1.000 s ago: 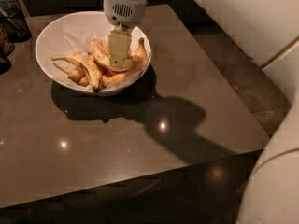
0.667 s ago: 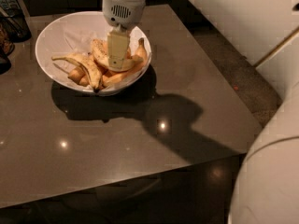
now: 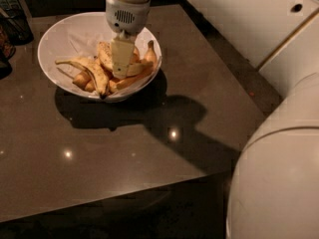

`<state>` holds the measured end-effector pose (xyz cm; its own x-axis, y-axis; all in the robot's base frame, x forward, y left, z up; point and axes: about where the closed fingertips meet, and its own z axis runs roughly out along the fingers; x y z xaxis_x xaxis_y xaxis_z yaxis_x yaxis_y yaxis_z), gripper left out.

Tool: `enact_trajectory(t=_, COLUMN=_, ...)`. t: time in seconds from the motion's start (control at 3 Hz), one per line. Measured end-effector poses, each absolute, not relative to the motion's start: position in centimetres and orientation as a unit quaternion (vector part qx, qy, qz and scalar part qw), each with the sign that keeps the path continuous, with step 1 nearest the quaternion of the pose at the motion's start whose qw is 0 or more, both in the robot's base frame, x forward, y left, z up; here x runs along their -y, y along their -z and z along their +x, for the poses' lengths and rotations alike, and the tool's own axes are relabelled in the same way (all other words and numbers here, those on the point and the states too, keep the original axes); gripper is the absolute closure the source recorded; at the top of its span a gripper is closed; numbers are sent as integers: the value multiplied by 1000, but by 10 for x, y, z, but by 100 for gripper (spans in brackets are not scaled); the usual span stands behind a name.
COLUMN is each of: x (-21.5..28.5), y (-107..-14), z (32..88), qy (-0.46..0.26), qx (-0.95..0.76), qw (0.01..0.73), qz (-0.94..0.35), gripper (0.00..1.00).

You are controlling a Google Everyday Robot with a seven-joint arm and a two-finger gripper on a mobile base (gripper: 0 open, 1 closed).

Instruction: Pick banana from white bowl

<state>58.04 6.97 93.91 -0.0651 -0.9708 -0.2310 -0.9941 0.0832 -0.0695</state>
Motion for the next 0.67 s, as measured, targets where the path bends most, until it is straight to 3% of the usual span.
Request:
enact_trajectory(t=0.33, x=-73, y=-932, z=584, qy=-59, qx=-730, qw=102, qz=-674, gripper=43)
enact_trajectory(t=0.67, x=-74, y=-926, z=588, qy=-66, qx=-733, qw=97, qz=-671, gripper=62)
